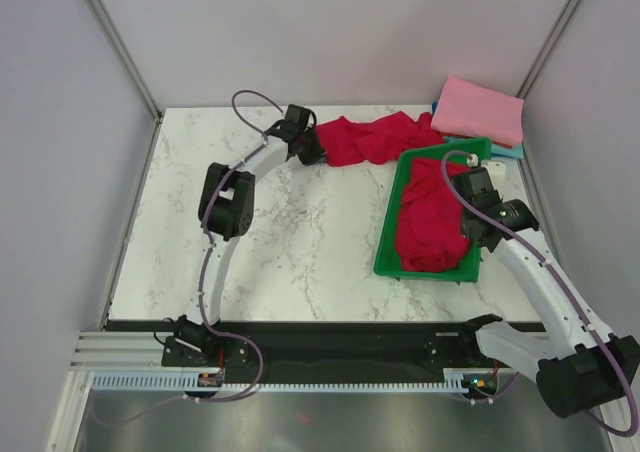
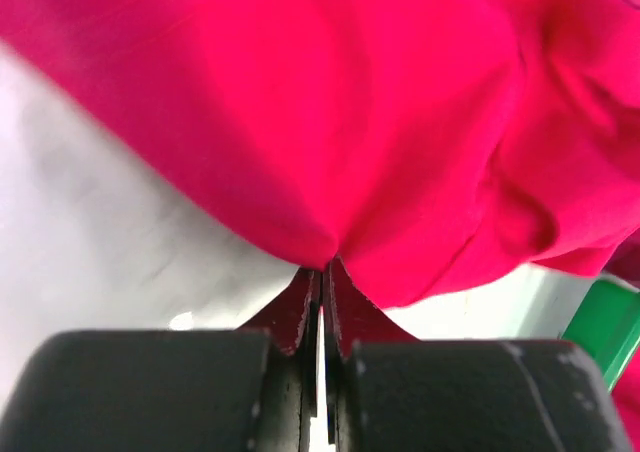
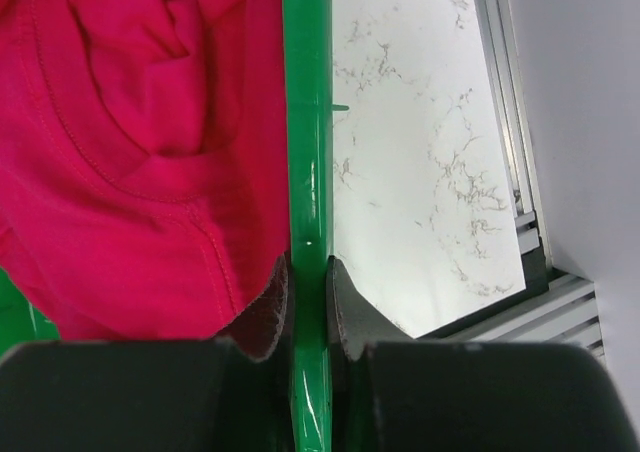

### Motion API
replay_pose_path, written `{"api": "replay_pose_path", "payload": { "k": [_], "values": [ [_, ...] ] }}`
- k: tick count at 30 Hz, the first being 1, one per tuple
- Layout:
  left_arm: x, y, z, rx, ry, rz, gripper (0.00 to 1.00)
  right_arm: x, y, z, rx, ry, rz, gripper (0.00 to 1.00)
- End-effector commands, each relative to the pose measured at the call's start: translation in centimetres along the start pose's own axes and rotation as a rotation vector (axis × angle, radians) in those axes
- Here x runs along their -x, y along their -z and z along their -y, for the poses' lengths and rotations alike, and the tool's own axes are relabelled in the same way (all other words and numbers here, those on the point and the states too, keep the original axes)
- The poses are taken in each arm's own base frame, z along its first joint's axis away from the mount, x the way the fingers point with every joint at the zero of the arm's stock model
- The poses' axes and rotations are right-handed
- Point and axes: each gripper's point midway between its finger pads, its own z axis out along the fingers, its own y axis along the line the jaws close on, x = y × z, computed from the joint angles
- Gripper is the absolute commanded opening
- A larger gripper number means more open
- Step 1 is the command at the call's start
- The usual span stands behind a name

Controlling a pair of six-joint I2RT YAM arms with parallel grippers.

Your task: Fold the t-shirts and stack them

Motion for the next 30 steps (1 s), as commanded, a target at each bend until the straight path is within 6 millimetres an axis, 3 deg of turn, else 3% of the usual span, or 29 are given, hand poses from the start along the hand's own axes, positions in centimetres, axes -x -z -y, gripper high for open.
{"api": "replay_pose_path", "payload": {
  "k": [1, 2, 3, 4, 5, 7, 8, 10, 11, 13, 14, 16, 17, 18, 19, 20, 22, 25, 27, 30],
  "values": [
    [4.6, 7.9, -3.0, 0.068, 0.094, 0.097, 0.02, 3.4, -0.3, -0.7, 0.027, -0.074, 0.125, 0.13],
    [7.1, 10.2, -5.9, 0.089, 0.149, 0.149, 0.02, 3.2, -0.6, -1.4, 0.059, -0.06, 0.107, 0.11],
    [8.5, 12.0, -7.2, 0.076, 0.171, 0.195, 0.02, 3.1, -0.7, -1.7, 0.071, -0.022, 0.1, 0.11],
    [7.5, 13.5, -9.8, 0.105, 0.208, 0.182, 0.02, 2.9, -0.9, -1.8, 0.078, 0.014, 0.092, 0.12],
    [10.5, 17.8, -11.6, 0.108, 0.242, 0.268, 0.02, 3.0, -1.5, -1.7, 0.06, 0.049, 0.097, 0.13],
    [10.6, 21.3, -15.3, 0.166, 0.268, 0.299, 0.02, 2.7, -2.7, -0.3, -0.034, 0.149, 0.107, 0.13],
    [12.2, 25.1, -16.5, 0.18, 0.29, 0.373, 0.02, 3.4, -3.1, 0.1, -0.068, 0.137, 0.132, 0.13],
    [11.0, 27.1, -18.1, 0.206, 0.312, 0.369, 0.02, 5.1, -3.1, 1.5, -0.142, 0.116, 0.171, 0.11],
    [11.6, 29.5, -17.9, 0.193, 0.304, 0.406, 0.02, 5.5, -3.4, 2.1, -0.174, 0.115, 0.179, 0.09],
    [10.5, 30.7, -17.8, 0.189, 0.267, 0.377, 0.02, 5.5, -4.6, 5.2, -0.306, 0.15, 0.173, 0.09],
    [10.5, 32.2, -17.1, 0.187, 0.253, 0.403, 0.02, 4.1, -5.3, 6.7, -0.389, 0.178, 0.152, 0.08],
    [8.9, 32.6, -17.0, 0.171, 0.259, 0.404, 0.04, 4.6, -4.5, 9.2, -0.503, 0.148, 0.204, 0.12],
    [8.4, 32.8, -16.7, 0.155, 0.26, 0.406, 0.07, 4.4, -4.5, 9.8, -0.523, 0.132, 0.2, 0.21],
    [8.0, 33.4, -15.7, 0.115, 0.257, 0.417, 0.11, 4.7, -4.3, 10.5, -0.546, 0.101, 0.203, 0.4],
    [6.9, 32.9, -16.1, 0.112, 0.267, 0.395, 0.14, 4.5, -4.3, 11.3, -0.582, 0.086, 0.186, 0.73],
    [6.6, 32.8, -15.9, 0.099, 0.263, 0.392, 0.18, 4.4, -4.4, 11.4, -0.587, 0.108, 0.174, 0.98],
    [5.6, 32.4, -15.9, 0.082, 0.272, 0.364, 0.18, 4.4, -3.7, 12.0, -0.629, 0.077, 0.176, 0.98],
    [4.8, 31.6, -15.9, 0.053, 0.276, 0.339, 0.18, 5.4, -2.4, 11.5, -0.552, -0.009, 0.197, 0.98],
    [4.6, 31.5, -16.0, 0.054, 0.272, 0.332, 0.18, 8.3, -1.0, 9.4, -0.38, -0.173, 0.263, 0.98],
    [4.8, 32.0, -15.2, 0.022, 0.265, 0.351, 0.18, 10.9, 0.9, 1.8, 0.077, -0.344, 0.254, 0.98]
  ]
}}
